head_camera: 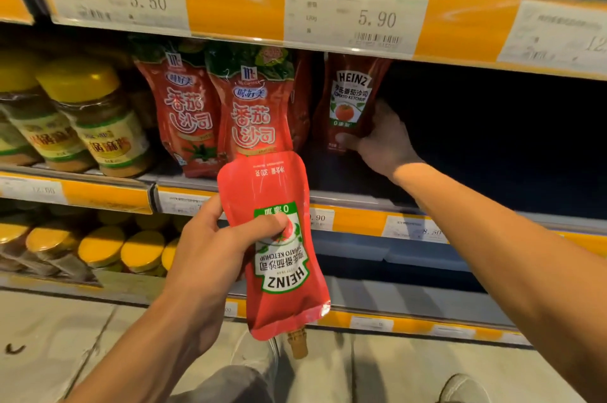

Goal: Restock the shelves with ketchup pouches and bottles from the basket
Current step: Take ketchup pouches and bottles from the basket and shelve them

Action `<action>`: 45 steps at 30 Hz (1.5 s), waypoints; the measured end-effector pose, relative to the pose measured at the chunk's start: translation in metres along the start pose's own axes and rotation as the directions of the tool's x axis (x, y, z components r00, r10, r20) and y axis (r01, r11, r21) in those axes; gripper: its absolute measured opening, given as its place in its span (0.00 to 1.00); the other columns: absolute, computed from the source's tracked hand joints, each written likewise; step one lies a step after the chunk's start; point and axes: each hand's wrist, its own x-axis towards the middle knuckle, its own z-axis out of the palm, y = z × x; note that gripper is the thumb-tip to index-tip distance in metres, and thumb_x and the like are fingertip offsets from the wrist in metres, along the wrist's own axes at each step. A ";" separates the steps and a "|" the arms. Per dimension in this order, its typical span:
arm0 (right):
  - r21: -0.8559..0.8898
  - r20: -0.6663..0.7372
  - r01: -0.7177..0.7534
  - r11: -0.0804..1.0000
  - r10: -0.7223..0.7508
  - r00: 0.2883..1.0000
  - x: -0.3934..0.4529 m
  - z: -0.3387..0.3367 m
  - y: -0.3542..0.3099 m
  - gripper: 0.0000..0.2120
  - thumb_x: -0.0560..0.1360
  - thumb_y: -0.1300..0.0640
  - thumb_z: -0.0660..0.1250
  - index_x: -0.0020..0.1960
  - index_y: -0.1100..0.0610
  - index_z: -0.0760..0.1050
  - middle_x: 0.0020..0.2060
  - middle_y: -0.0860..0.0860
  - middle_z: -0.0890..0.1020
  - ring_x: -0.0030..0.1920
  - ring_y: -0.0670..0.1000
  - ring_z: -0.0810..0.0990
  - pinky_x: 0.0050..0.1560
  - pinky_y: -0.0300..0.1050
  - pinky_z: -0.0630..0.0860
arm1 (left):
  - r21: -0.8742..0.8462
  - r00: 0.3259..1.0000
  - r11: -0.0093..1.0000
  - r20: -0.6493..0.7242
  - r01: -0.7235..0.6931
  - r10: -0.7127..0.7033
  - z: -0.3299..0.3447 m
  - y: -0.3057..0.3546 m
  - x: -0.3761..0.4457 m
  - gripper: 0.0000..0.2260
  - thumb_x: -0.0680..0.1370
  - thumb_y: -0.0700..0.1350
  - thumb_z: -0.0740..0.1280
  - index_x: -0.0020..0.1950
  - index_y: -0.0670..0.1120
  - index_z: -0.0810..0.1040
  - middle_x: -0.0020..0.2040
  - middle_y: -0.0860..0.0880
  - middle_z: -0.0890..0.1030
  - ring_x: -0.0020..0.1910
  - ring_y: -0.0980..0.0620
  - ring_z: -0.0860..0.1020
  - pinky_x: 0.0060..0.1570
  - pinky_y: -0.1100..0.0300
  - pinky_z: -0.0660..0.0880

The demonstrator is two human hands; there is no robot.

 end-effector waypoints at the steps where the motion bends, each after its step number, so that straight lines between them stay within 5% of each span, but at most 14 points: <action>1: 0.005 0.006 -0.001 1.000 0.001 1.000 0.007 0.003 -0.001 0.33 0.69 0.57 0.80 0.70 0.55 0.70 0.64 0.51 0.80 0.66 0.51 0.78 0.65 0.43 0.72 | -0.015 1.000 1.000 0.002 0.005 -0.005 0.000 0.000 0.000 0.14 0.68 0.43 0.77 0.53 0.51 0.83 0.46 0.48 0.87 0.42 0.48 0.86 0.34 0.59 0.79; 9: 0.018 0.044 -0.059 0.998 0.058 0.997 0.020 0.005 -0.008 0.31 0.70 0.56 0.79 0.70 0.56 0.72 0.64 0.51 0.81 0.65 0.50 0.78 0.68 0.48 0.74 | -0.104 0.999 0.994 0.034 0.010 -0.007 -0.001 0.000 -0.006 0.24 0.57 0.52 0.77 0.53 0.52 0.83 0.47 0.47 0.87 0.41 0.49 0.86 0.32 0.61 0.78; 13: 0.161 -0.151 -0.188 0.969 0.213 0.965 -0.033 -0.021 -0.021 0.15 0.74 0.55 0.75 0.58 0.55 0.75 0.52 0.48 0.82 0.51 0.47 0.81 0.49 0.35 0.74 | -0.142 1.000 0.990 0.007 0.005 -0.004 -0.001 0.001 -0.010 0.23 0.58 0.53 0.77 0.53 0.52 0.83 0.48 0.48 0.87 0.41 0.53 0.85 0.37 0.58 0.77; 17: 0.345 0.170 -0.345 0.873 0.304 0.938 -0.136 -0.063 -0.038 0.02 0.75 0.58 0.72 0.47 0.55 0.82 0.38 0.54 0.86 0.35 0.48 0.83 0.33 0.38 0.78 | -0.199 0.999 0.980 -0.018 0.026 -0.030 0.001 0.002 -0.013 0.19 0.64 0.50 0.76 0.55 0.50 0.83 0.50 0.48 0.87 0.45 0.52 0.86 0.48 0.51 0.78; 23: 0.313 0.622 -0.720 0.619 0.440 0.648 -0.226 -0.072 -0.066 0.16 0.64 0.46 0.75 0.39 0.60 0.85 0.38 0.61 0.85 0.29 0.52 0.81 0.26 0.40 0.75 | -0.245 0.997 0.967 -0.024 0.067 -0.075 0.013 0.007 -0.020 0.20 0.66 0.42 0.76 0.57 0.46 0.80 0.49 0.43 0.86 0.41 0.50 0.85 0.40 0.52 0.82; 27: 0.223 0.767 -0.864 0.451 0.466 0.441 -0.241 -0.054 -0.065 0.36 0.60 0.35 0.75 0.54 0.63 0.83 0.48 0.61 0.87 0.47 0.55 0.87 0.45 0.47 0.83 | -0.307 0.993 0.947 -0.046 0.090 -0.109 0.029 0.006 -0.022 0.17 0.71 0.37 0.72 0.60 0.41 0.79 0.48 0.41 0.86 0.44 0.47 0.85 0.41 0.49 0.83; 29: 0.352 0.749 -0.880 0.319 0.467 0.469 -0.239 -0.045 -0.061 0.38 0.61 0.33 0.74 0.61 0.60 0.80 0.51 0.58 0.87 0.54 0.55 0.86 0.53 0.50 0.82 | -0.349 0.992 0.930 -0.012 0.116 -0.128 0.039 0.006 -0.026 0.19 0.71 0.36 0.71 0.61 0.40 0.78 0.51 0.39 0.85 0.49 0.42 0.85 0.46 0.45 0.83; 33: 0.718 0.553 -0.675 0.168 0.452 0.700 -0.219 -0.041 -0.057 0.30 0.67 0.42 0.73 0.66 0.52 0.78 0.55 0.54 0.86 0.58 0.51 0.84 0.66 0.50 0.74 | -0.230 0.997 0.970 0.023 0.078 -0.075 0.056 0.002 -0.032 0.18 0.67 0.40 0.76 0.56 0.45 0.80 0.49 0.44 0.86 0.43 0.51 0.84 0.44 0.54 0.78; 36: 0.845 0.425 -0.512 0.156 0.386 0.819 -0.200 -0.046 -0.053 0.25 0.72 0.49 0.73 0.67 0.57 0.77 0.57 0.56 0.85 0.57 0.54 0.85 0.58 0.56 0.80 | -0.053 0.995 0.996 0.078 0.070 -0.066 0.065 0.001 -0.035 0.18 0.66 0.47 0.79 0.54 0.49 0.82 0.47 0.51 0.87 0.44 0.56 0.84 0.45 0.59 0.72; 41: 0.818 0.157 -0.299 0.492 0.309 0.938 -0.157 -0.059 -0.038 0.15 0.75 0.58 0.72 0.61 0.59 0.78 0.53 0.57 0.86 0.54 0.57 0.86 0.46 0.54 0.84 | 0.236 0.992 0.971 0.119 0.022 -0.051 0.067 0.004 -0.019 0.24 0.65 0.58 0.80 0.57 0.54 0.80 0.51 0.59 0.84 0.49 0.62 0.81 0.43 0.67 0.71; 45: 0.659 -0.086 -0.087 0.747 0.190 0.978 -0.109 -0.065 -0.032 0.10 0.72 0.61 0.77 0.51 0.54 0.79 0.44 0.48 0.88 0.46 0.46 0.86 0.38 0.37 0.80 | 0.612 0.969 0.760 0.048 -0.219 0.241 0.051 -0.001 0.005 0.29 0.69 0.67 0.72 0.67 0.57 0.74 0.62 0.56 0.76 0.63 0.55 0.74 0.64 0.50 0.71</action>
